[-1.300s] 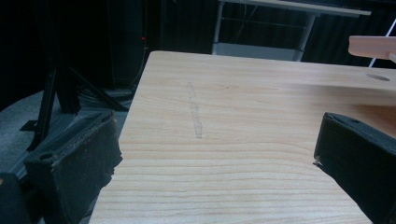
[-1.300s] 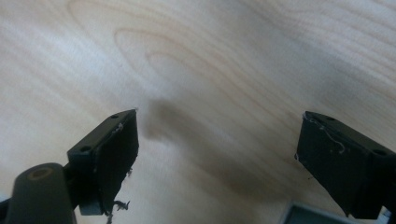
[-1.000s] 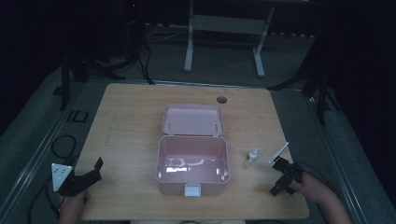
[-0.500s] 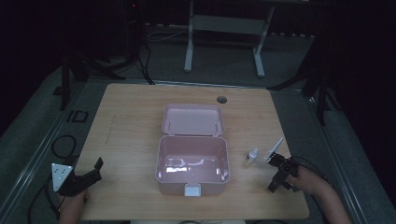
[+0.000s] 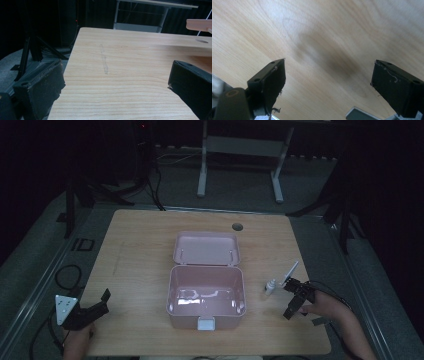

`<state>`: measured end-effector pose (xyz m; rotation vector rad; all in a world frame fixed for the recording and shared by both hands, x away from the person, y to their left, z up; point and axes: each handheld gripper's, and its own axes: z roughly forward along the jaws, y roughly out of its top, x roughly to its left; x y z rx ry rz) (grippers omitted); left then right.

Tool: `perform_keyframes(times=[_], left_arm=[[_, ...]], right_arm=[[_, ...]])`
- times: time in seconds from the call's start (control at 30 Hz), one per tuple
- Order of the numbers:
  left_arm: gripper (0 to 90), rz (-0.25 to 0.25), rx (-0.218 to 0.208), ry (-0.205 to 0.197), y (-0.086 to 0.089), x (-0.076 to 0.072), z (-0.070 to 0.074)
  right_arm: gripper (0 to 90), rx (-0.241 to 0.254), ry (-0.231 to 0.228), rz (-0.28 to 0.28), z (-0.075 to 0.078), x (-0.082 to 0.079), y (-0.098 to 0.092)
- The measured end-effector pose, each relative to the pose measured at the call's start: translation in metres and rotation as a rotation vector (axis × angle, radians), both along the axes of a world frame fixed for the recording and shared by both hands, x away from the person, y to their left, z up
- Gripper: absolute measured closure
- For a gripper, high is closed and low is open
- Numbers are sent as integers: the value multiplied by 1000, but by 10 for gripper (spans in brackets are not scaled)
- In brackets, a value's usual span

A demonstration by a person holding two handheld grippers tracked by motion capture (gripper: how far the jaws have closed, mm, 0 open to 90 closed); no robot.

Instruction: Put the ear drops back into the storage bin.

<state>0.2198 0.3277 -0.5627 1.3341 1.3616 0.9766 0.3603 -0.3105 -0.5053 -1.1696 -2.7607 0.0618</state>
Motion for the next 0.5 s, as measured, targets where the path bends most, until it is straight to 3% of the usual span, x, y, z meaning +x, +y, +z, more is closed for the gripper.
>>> perform_keyframes(times=[0.5], left_arm=[[5,-3,0,1,0,0,0]], right_arm=[[134,6,-33,-27,6,29,20]])
